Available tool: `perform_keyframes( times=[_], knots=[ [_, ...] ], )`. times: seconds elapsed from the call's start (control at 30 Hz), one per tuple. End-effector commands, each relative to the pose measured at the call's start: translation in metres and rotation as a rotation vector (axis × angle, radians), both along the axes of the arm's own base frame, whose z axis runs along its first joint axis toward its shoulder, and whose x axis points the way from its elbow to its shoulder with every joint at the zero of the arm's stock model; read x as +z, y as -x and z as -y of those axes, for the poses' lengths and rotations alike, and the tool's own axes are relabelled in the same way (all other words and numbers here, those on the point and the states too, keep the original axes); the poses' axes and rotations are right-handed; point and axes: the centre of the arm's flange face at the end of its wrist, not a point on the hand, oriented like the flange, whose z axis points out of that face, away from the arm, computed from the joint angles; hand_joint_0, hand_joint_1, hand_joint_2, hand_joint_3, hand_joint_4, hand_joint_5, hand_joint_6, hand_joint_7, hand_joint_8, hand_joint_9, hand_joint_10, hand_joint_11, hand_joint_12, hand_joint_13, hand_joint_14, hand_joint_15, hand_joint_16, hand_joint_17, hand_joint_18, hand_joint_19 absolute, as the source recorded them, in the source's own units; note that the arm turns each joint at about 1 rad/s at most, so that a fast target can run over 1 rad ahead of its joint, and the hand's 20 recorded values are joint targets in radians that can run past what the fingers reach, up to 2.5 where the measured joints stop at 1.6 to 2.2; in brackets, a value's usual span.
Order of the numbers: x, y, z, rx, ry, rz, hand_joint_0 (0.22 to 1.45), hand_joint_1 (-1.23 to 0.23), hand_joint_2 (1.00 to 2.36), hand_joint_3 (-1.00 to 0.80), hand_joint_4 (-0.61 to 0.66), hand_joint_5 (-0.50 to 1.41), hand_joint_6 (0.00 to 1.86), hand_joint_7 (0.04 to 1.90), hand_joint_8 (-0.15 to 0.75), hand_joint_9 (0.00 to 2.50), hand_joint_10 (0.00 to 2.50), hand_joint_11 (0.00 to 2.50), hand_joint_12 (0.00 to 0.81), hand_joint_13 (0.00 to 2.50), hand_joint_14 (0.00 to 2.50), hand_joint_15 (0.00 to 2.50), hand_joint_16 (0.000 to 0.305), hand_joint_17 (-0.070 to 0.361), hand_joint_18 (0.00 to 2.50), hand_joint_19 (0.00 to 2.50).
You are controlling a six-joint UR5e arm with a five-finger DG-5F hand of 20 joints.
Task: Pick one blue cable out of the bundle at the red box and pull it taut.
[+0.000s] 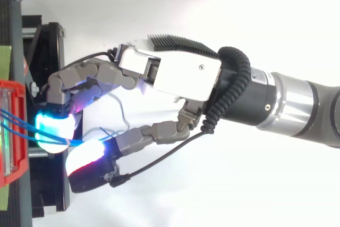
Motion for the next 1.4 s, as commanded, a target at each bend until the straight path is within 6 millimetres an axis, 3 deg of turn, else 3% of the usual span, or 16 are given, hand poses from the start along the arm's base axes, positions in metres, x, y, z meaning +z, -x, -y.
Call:
perform_keyframes(
  times=[0.0,0.17,0.33,0.8,1.1,1.37],
  knots=[
    [0.0,0.0004,-0.0021,0.006,-0.017,-0.004,0.65,-0.92,1.01,-0.38,0.21,-0.18,0.83,1.01,0.349,0.78,0.02,0.66,0.426,0.52,0.01,0.13,0.056,0.125,0.6,0.26],
    [-0.0012,0.0013,-0.0019,0.009,-0.03,-0.012,0.6,-0.88,1.0,-0.5,0.22,-0.17,0.83,1.0,0.349,0.79,0.02,0.66,0.425,0.52,0.0,0.13,0.056,0.126,0.61,0.28],
    [-0.0015,0.0015,-0.0019,0.01,-0.039,-0.013,0.54,-0.82,1.0,-0.5,0.22,-0.15,0.8,1.04,0.37,0.83,0.01,0.64,0.438,0.54,0.0,0.15,0.058,0.13,0.62,0.29],
    [-0.0032,0.0027,-0.0029,0.013,-0.044,-0.027,0.52,-0.69,1.0,-0.5,0.22,-0.13,0.78,1.07,0.375,0.86,0.01,0.62,0.44,0.56,0.01,0.15,0.059,0.132,0.63,0.31],
    [-0.0025,0.0023,-0.0042,0.015,-0.044,-0.025,0.58,-0.78,1.02,-0.22,0.17,-0.12,0.77,1.19,0.371,0.87,0.02,0.67,0.427,0.57,0.0,0.16,0.056,0.126,0.64,0.31],
    [0.0014,0.0004,-0.0082,0.02,-0.049,-0.02,0.6,-0.85,1.02,-0.13,0.11,-0.16,0.85,1.09,0.363,0.81,0.02,0.67,0.425,0.57,0.0,0.16,0.056,0.125,0.65,0.3]
  ],
)
